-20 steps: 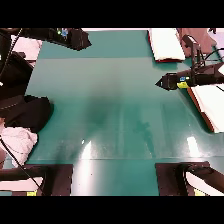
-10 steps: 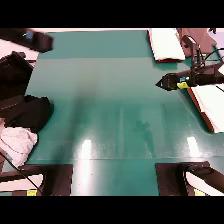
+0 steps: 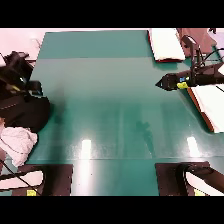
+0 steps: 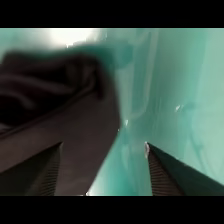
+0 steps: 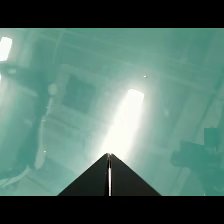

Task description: Fold the shirts.

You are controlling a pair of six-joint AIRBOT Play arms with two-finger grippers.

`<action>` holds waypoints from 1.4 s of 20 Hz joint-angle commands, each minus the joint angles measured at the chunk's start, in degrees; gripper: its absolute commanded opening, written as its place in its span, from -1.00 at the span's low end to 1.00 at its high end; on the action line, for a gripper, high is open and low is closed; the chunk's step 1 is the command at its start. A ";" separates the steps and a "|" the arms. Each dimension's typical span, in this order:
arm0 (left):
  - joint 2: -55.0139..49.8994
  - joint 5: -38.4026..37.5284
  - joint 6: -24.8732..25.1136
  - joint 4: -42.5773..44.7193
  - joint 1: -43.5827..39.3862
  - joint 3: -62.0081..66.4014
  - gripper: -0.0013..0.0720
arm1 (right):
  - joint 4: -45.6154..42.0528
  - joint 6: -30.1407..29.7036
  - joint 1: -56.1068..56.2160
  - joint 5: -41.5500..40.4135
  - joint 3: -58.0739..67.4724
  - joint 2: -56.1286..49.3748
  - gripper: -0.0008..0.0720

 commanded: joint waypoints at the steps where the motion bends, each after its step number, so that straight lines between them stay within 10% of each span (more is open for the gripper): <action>1: -0.09 8.79 -1.92 3.41 1.51 -11.93 0.70 | 0.02 0.15 0.00 0.00 0.02 -0.02 -0.91; 3: -0.07 9.33 -2.25 3.78 1.51 -13.57 0.50 | 0.04 0.63 0.00 -0.04 0.02 -0.04 -0.91; 5: 0.72 9.01 -2.12 3.93 1.51 -13.22 -0.84 | 0.02 0.63 0.00 -0.09 0.04 -0.02 -0.91; 6: 1.73 9.18 -1.99 3.93 1.51 -12.61 -0.89 | 0.04 0.63 0.00 -0.13 0.07 0.00 -0.91; 15: 22.36 4.72 -1.79 0.90 -11.10 15.91 -0.90 | 0.33 4.11 -0.07 -15.98 1.62 11.89 -0.92; 26: 7.13 12.24 -0.02 -5.53 -53.72 23.10 -0.89 | -0.24 3.96 -0.07 -5.79 31.85 -0.24 -0.91; 27: 3.89 14.67 2.45 -8.55 -55.82 23.12 -0.85 | -0.22 3.96 -0.07 -4.63 33.97 -1.38 -0.92; 28: 1.36 17.55 3.69 -11.45 -57.13 23.12 -0.11 | -0.22 3.96 -0.07 -3.61 35.60 -2.27 -0.91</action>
